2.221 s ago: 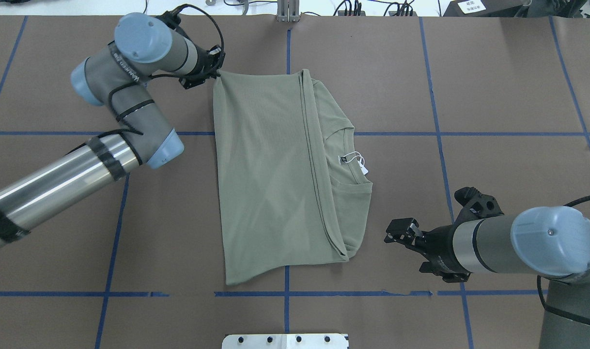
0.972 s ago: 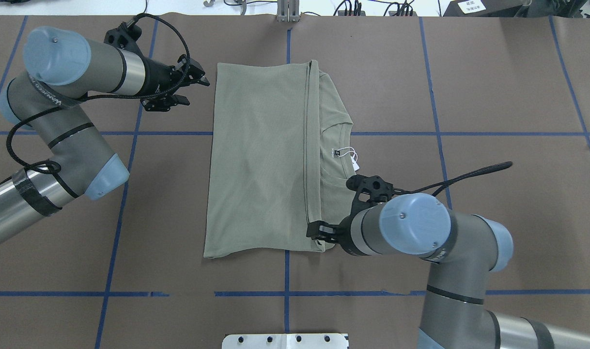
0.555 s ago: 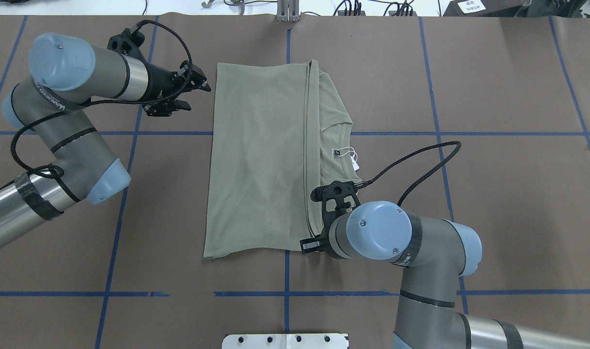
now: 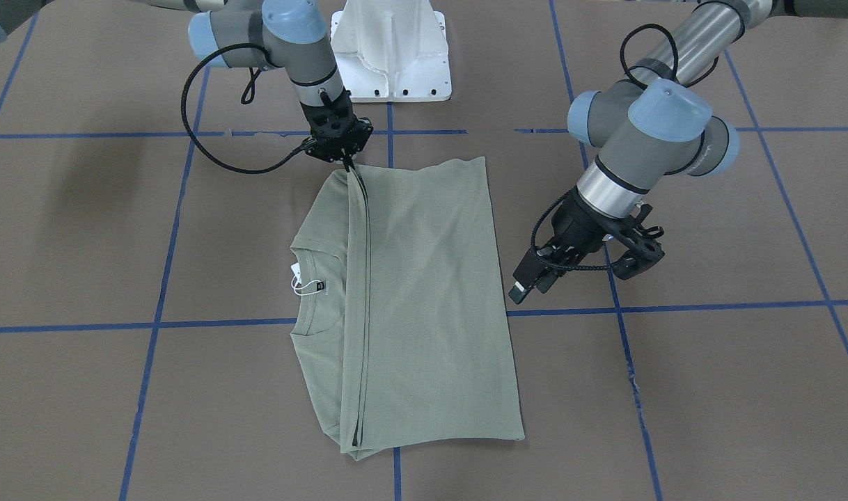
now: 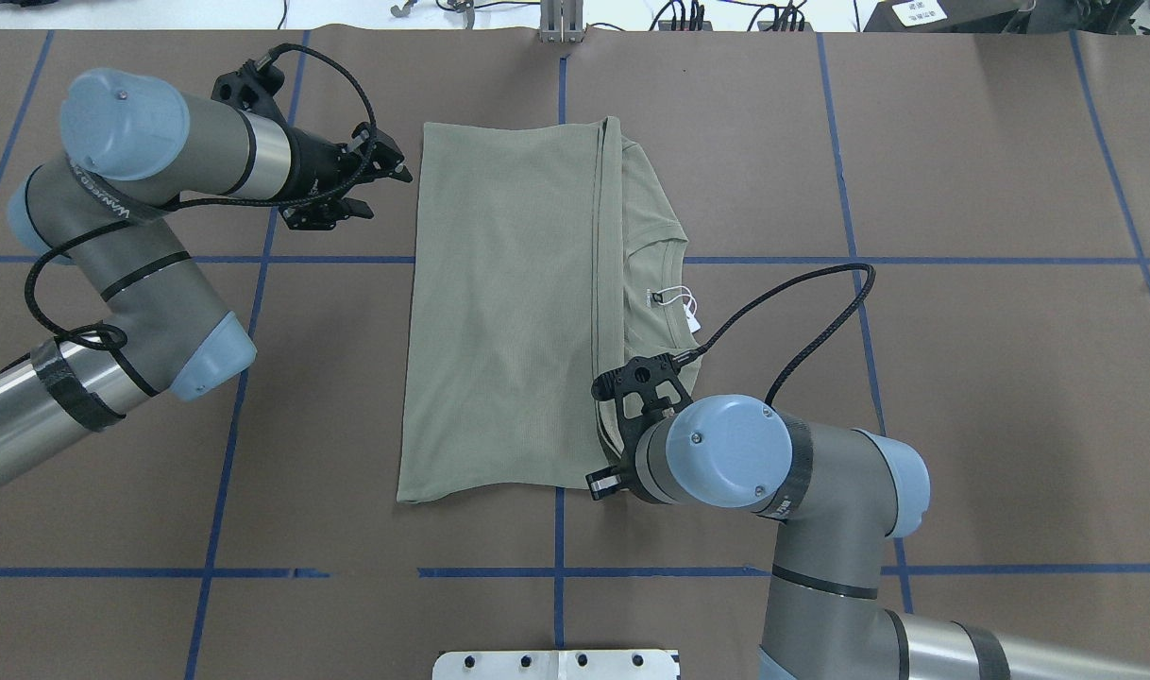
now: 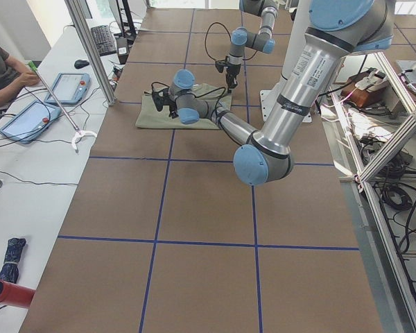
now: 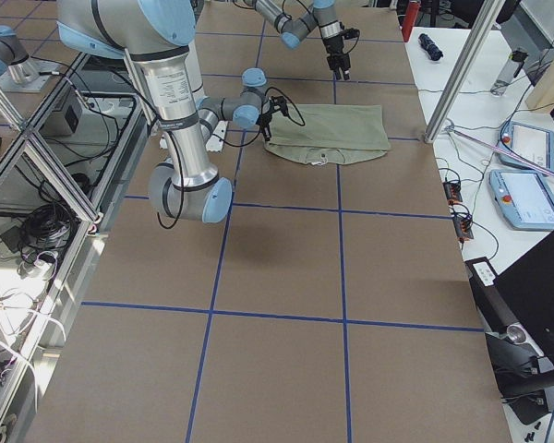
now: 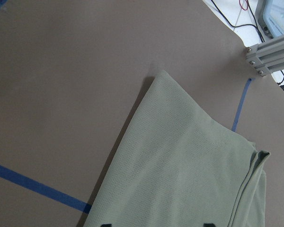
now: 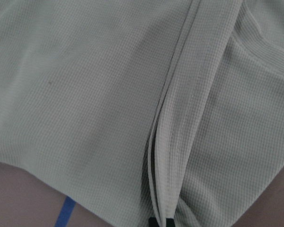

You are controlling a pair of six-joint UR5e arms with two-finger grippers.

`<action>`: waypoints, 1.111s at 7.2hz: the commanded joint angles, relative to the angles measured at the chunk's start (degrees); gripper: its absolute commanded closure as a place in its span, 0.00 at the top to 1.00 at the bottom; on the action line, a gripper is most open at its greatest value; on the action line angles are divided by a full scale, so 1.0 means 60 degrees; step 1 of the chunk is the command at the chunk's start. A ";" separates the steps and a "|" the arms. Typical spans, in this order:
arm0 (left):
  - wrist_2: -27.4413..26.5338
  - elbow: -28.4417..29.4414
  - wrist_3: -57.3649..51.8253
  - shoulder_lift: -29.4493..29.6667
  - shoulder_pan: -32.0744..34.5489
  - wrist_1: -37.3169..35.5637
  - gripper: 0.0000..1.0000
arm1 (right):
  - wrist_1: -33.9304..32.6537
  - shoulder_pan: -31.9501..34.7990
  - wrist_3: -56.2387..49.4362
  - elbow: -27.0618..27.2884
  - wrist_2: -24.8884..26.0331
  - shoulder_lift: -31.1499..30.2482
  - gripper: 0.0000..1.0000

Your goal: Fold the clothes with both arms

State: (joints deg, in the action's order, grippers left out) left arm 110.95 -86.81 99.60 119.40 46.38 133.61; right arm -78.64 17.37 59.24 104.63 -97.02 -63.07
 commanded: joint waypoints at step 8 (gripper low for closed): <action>-0.0034 -0.0034 0.0011 -0.0153 -0.0054 0.0011 0.71 | 0.0026 -0.0597 0.1582 0.1063 0.0790 -0.1149 1.00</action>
State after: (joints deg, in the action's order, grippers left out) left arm 110.74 -87.00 99.71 118.54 46.05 133.68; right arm -78.32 12.49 68.93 111.08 -91.18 -69.88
